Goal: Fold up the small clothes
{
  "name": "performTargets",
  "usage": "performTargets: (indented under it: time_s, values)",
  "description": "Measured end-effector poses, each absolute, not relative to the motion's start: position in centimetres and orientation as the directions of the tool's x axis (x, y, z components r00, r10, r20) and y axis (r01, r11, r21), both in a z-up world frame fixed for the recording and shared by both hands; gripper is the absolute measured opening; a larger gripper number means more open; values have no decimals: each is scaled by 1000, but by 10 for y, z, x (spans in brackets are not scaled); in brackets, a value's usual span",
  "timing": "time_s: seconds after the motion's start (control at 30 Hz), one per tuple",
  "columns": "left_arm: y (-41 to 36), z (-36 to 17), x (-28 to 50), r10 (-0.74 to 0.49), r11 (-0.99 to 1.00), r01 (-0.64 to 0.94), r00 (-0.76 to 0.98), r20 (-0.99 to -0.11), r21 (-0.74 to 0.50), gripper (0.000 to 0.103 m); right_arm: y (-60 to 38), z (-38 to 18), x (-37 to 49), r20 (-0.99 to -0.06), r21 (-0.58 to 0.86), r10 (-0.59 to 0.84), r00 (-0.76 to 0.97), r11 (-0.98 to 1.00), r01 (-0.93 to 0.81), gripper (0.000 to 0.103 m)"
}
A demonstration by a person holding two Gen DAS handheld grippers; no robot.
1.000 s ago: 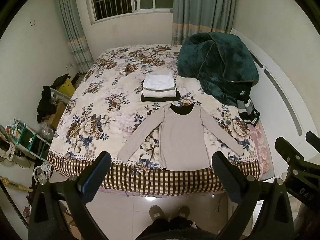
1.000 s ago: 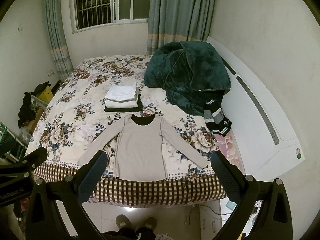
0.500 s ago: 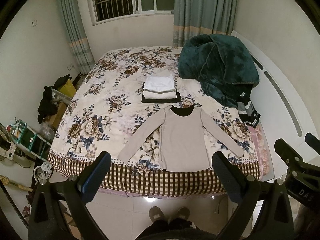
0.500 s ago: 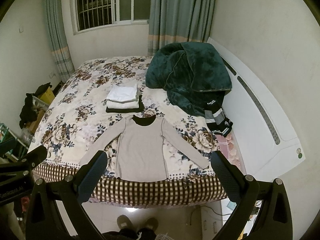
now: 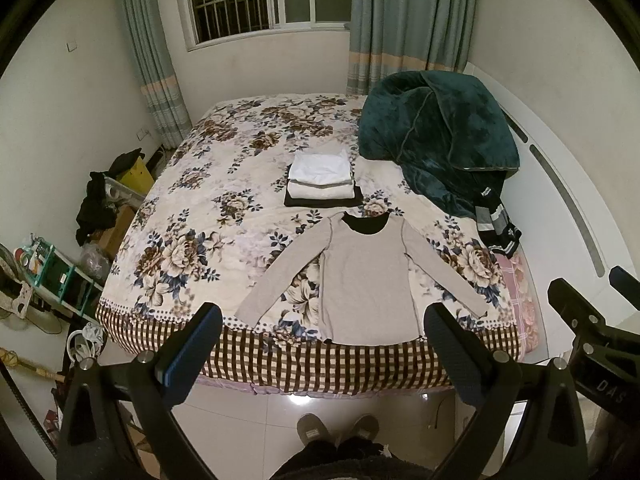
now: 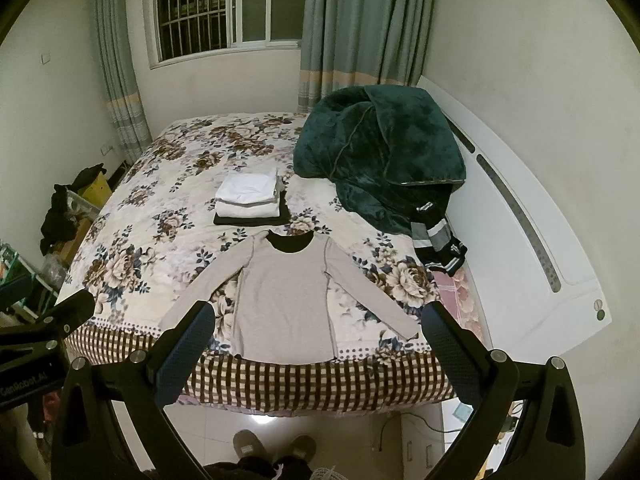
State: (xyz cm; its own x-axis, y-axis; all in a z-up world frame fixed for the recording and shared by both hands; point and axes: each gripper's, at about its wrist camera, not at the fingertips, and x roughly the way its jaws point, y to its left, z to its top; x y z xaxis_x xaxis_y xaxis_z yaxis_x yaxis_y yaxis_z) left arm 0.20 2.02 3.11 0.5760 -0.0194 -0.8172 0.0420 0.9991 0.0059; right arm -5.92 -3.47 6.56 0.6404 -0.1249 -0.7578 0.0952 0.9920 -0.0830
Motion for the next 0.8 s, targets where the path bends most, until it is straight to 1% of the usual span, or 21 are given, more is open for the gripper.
performTargets:
  time_s: [0.3, 0.37, 0.47, 0.57, 0.63, 0.73, 0.8]
  values:
    - [17, 25, 9, -27, 999, 47, 569, -822, 0, 103, -31, 59, -58, -772, -65, -116, 625, 992, 105, 103]
    - [17, 20, 12, -7, 999, 38, 577, -817, 18, 103, -33, 52, -52, -786, -53, -118, 606, 991, 124, 103]
    - [17, -2, 35, 34, 998, 28, 589, -807, 62, 103, -51, 29, -37, -807, -33, -144, 573, 979, 199, 103]
    - [14, -36, 65, 56, 995, 33, 592, -804, 94, 103, -89, -15, -18, -832, -3, -179, 526, 948, 318, 103]
    - [8, -62, 85, 72, 992, 41, 569, -819, 116, 103, -122, -51, -3, -849, -2, -216, 482, 914, 405, 103]
    - [-6, -108, 124, 103, 988, 41, 518, -849, 146, 103, -181, -114, 19, -884, 9, -244, 399, 844, 536, 103]
    - [-20, -143, 152, 112, 988, 44, 479, -871, 151, 103, -228, -168, 34, -914, 21, -235, 330, 785, 619, 103]
